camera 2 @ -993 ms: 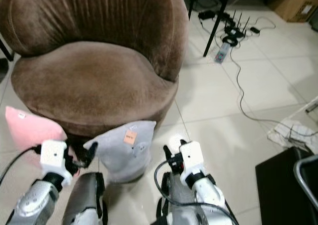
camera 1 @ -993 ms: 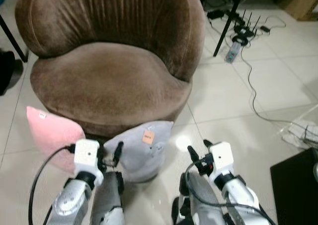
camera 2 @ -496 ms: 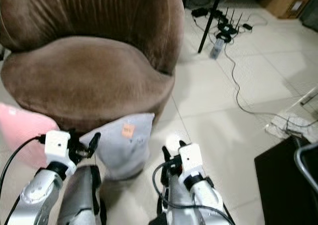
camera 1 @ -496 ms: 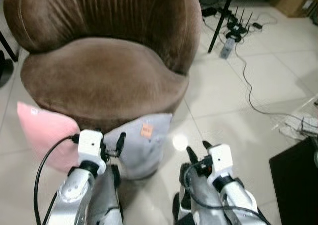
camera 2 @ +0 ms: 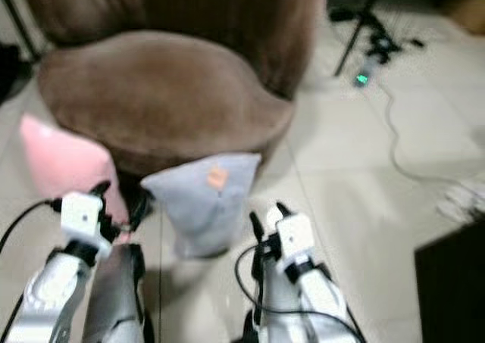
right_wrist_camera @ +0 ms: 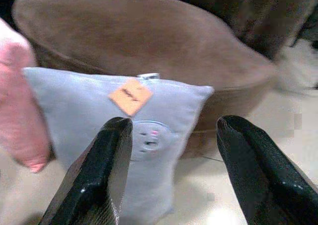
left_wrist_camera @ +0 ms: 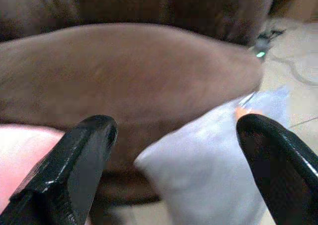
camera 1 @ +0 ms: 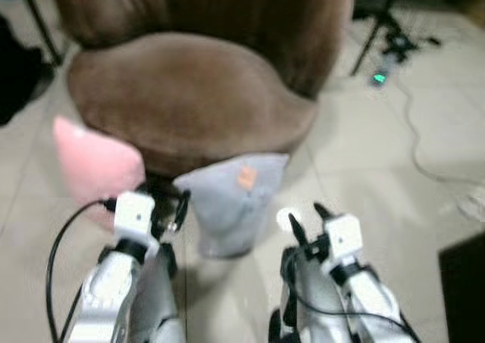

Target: Move the pillow to the sofa from floor

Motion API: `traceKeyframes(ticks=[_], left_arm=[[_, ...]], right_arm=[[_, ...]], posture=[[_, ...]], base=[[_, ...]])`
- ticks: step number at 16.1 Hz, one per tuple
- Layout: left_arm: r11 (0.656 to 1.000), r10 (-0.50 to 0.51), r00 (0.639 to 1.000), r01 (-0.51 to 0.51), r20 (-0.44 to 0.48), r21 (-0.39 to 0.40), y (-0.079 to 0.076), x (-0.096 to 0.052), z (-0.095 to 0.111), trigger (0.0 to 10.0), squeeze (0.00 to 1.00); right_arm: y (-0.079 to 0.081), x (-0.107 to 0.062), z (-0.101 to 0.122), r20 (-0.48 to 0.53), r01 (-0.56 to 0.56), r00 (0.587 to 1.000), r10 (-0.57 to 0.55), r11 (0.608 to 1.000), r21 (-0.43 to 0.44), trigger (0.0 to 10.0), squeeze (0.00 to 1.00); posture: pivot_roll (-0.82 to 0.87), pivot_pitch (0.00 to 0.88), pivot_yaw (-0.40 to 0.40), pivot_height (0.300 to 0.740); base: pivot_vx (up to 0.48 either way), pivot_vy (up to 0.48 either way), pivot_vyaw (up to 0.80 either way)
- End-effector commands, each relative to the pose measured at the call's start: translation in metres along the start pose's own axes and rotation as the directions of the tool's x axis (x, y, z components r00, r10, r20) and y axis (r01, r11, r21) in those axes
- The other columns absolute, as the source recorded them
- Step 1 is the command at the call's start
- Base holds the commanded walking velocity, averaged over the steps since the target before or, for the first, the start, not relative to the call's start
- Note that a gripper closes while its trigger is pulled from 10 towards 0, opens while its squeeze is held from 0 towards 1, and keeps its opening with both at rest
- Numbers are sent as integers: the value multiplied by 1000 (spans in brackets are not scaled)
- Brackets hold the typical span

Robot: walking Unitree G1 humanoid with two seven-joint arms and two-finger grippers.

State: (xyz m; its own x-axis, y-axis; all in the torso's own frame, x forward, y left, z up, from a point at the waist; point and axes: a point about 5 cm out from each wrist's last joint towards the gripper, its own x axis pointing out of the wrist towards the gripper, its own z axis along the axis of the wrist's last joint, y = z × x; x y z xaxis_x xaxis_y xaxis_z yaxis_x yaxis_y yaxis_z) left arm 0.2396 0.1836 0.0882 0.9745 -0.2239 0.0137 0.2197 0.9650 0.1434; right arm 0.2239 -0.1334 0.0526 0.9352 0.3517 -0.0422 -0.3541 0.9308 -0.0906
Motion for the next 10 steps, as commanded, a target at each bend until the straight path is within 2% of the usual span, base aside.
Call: traceKeyframes(ticks=[1,5,7,8,9,10], left_arm=[[999,-39,999,38,37,22,-9,0,5,10000,0],[994,-78,991,70,111,79,-12,4,17,10000,0],[994,-85,993,79,87,76,-13,3,11,10000,0],[998,-50,998,49,32,40,-7,-4,-3,10000,0],[998,-45,999,44,18,35,-5,-6,-7,10000,0],[999,-25,999,26,-26,36,5,-18,-18,10000,0]], right_arm=[[-9,-6,6,36,24,999,-23,999,-26,10000,0],[-11,-10,10,64,47,997,-45,998,-30,10000,0],[-9,-11,6,47,47,998,-45,999,-29,10000,0],[-10,-18,-1,8,58,998,-58,998,-22,10000,0],[-10,-20,-3,-2,62,998,-62,998,-17,10000,0],[-13,-28,-10,-35,66,997,-67,998,-19,10000,0]], posture=[[-10,157,-100,509],[-22,160,-98,509],[-28,163,-96,509],[-29,160,-94,509],[-29,160,-94,509],[-25,154,-91,509]], base=[[0,0,0],[0,0,0],[0,0,0],[0,0,0],[0,0,0],[0,0,0]])
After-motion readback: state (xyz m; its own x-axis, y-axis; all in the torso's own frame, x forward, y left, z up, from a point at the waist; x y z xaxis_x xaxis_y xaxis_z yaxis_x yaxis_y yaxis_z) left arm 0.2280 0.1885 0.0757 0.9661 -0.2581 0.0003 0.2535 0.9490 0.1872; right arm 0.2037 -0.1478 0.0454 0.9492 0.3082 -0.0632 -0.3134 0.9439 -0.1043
